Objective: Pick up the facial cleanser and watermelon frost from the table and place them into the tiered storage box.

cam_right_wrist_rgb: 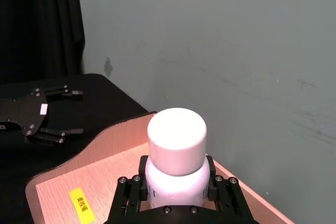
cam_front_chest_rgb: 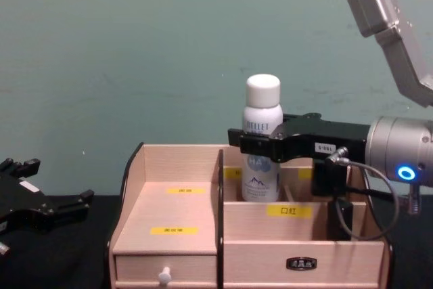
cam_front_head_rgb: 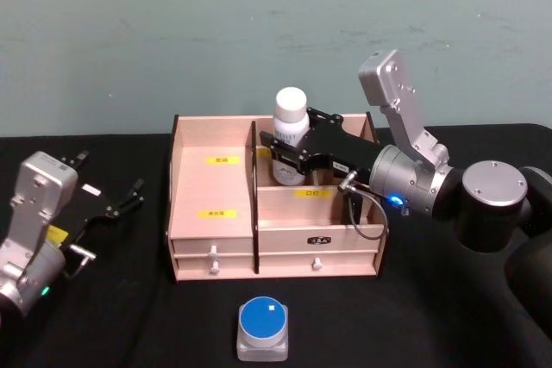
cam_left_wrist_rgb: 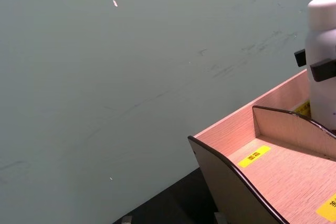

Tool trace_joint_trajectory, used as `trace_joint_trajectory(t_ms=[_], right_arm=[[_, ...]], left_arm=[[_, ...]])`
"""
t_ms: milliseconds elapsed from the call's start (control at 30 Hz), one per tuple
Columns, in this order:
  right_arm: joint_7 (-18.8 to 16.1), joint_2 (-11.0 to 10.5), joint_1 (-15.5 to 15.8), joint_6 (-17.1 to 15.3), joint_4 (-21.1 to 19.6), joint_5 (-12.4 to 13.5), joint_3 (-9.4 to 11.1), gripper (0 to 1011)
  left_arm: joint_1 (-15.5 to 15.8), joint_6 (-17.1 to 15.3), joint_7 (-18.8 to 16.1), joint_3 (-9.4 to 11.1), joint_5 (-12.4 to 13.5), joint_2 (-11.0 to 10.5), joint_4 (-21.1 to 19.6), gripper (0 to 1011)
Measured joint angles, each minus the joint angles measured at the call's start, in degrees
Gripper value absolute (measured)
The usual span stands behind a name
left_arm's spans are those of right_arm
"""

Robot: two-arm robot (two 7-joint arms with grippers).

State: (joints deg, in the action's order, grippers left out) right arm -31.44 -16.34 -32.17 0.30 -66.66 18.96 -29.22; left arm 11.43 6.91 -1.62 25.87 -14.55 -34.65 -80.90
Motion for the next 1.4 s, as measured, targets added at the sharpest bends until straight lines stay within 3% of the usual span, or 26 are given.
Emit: trace_joint_trajectory(t_ms=[867, 1267, 1400], right_arm=[[-0.8, 0.8, -0.2, 0.0, 2.2, 0.4, -0.1, 604], [-1.0, 0.7, 0.0, -0.1, 2.0, 1.0, 0.2, 940], [-1.3, 0.5, 0.3, 0.0, 1.6, 1.5, 0.4, 1002]], left_arm=[[0.0, 0.0, 0.0, 0.0, 0.0, 0.0, 0.0, 1010], [0.0, 0.0, 0.0, 0.0, 0.0, 0.0, 0.0, 1010], [0.0, 0.0, 0.0, 0.0, 0.0, 0.0, 0.0, 1010]])
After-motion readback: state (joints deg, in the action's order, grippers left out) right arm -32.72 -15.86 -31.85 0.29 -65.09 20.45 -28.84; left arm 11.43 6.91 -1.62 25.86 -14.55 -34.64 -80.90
